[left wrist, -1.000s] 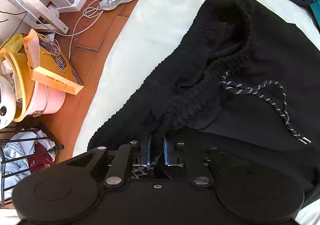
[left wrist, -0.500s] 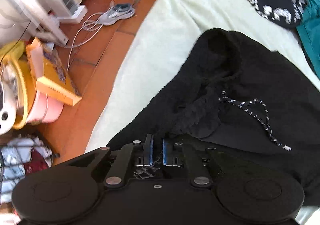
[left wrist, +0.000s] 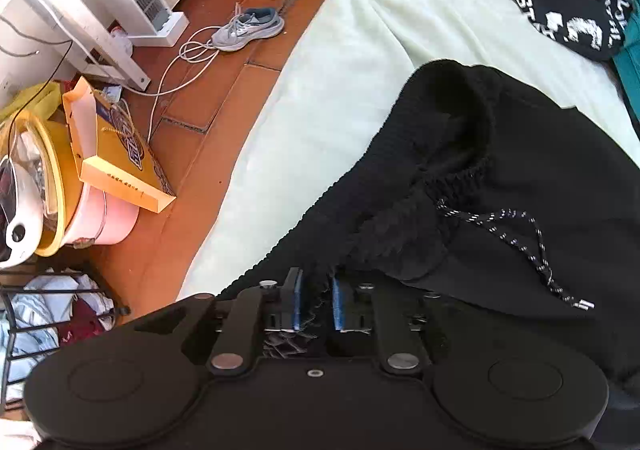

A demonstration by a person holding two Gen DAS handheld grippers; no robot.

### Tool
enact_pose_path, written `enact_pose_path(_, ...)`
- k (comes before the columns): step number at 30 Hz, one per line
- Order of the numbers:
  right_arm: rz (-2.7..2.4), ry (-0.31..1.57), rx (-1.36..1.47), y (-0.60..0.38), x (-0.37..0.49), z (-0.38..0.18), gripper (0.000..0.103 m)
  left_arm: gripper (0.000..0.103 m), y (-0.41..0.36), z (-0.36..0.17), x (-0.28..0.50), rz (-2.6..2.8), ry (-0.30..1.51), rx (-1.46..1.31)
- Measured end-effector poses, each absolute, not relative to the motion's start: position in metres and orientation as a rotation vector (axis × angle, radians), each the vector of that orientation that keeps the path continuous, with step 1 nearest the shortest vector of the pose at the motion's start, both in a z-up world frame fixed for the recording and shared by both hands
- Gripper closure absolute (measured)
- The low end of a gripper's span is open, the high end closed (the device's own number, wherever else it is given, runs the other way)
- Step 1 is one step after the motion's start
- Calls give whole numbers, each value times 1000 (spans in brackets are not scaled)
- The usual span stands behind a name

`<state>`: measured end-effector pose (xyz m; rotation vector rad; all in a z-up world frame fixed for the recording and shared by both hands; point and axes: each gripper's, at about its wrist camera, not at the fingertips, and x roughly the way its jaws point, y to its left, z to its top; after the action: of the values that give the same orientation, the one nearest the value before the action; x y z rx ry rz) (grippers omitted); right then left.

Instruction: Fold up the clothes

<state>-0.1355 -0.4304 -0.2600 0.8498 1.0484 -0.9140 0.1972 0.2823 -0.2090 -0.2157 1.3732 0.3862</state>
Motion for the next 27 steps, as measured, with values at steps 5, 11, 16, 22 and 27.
enact_pose_path(5,-911,949,1020,-436,-151,-271,32,55,283,-195,182,414,1282,-256)
enact_pose_path(11,-947,906,1052,-450,-150,-285,19,43,293,-169,164,483,1191,-339)
enact_pose_path(16,-886,879,1140,-476,-140,-310,19,42,287,-154,136,535,1222,-261)
enact_pose_path(22,-676,905,1113,-484,-106,-302,95,42,275,-148,83,648,1268,-256)
enact_pose_path(27,-421,783,922,-458,-81,-226,96,42,253,-145,66,659,1293,-251)
